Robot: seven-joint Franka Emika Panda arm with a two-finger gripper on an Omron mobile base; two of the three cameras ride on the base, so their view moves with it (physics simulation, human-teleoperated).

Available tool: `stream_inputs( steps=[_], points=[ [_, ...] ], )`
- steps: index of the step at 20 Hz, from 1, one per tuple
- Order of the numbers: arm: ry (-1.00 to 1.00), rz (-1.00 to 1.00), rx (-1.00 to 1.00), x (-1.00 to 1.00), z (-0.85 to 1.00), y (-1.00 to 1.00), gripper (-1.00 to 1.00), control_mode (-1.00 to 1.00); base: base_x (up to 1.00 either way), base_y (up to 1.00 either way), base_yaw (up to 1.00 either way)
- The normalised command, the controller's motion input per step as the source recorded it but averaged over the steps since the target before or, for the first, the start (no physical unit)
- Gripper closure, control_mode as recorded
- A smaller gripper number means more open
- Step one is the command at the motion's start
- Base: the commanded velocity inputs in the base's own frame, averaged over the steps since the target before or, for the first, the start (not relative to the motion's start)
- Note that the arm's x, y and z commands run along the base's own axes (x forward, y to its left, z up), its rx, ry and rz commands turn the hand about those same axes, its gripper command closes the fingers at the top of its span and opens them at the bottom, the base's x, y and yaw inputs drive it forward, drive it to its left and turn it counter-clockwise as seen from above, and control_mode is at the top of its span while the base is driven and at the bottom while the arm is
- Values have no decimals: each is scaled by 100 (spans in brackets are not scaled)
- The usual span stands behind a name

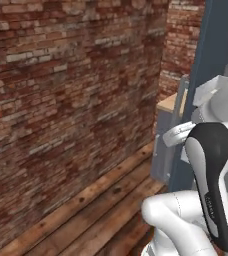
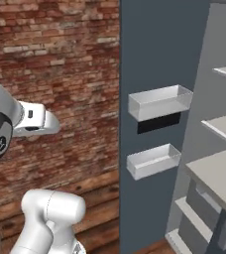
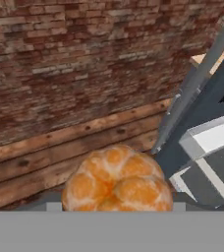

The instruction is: Take the bell pepper, orange, and tangerine from the freezer and place them in the bowl on the counter.

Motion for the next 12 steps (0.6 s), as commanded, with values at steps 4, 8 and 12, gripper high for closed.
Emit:
stream_inputs(
  steps=[4,8,12],
  points=[
    [0,0,0,0,0,0,100,100,52,69,17],
    [0,0,0,0,0,0,100,100,99,61,-12],
    [0,0,0,0,0,0,100,100,100,63,-35]
  ],
)
